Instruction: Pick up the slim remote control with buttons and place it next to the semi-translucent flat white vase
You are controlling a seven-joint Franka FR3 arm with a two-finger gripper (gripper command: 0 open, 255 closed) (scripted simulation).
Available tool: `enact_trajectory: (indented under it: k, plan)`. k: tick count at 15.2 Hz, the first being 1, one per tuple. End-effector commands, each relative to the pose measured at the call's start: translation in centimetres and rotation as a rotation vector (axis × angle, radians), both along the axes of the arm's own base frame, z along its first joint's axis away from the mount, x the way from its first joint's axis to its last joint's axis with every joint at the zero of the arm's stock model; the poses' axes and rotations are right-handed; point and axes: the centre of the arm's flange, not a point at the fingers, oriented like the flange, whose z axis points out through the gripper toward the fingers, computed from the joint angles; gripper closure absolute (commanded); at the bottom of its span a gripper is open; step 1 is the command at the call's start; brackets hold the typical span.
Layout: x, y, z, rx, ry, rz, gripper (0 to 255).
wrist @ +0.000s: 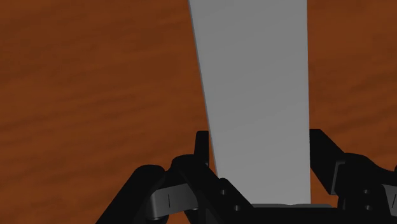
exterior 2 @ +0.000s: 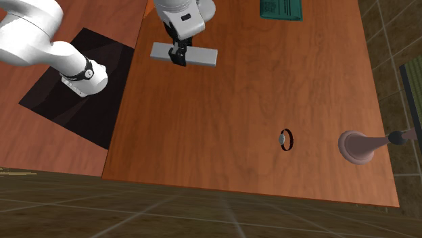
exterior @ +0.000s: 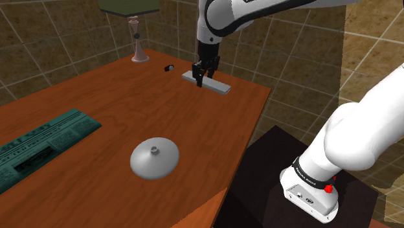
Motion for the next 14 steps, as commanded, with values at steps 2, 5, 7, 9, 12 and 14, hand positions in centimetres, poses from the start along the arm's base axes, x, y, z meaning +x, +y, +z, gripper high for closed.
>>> enact_trajectory:
  k: [2,5,7,9,12,14]
  plan:
    - [-3.0,2.7,0.1,-0.001,0.000,-0.001,255]
    - [-6.0,5.3,0.1,-0.001,0.000,-0.001,255]
    - [-8.0,7.0,0.2,-0.001,0.000,-0.001,255]
    - [-10.0,8.7,0.2,-0.001,0.000,-0.001,255]
    - [-13.0,11.3,0.2,-0.001,0.000,-0.001,255]
    - [-15.0,13.0,0.2,-0.001,0.000,-0.001,255]
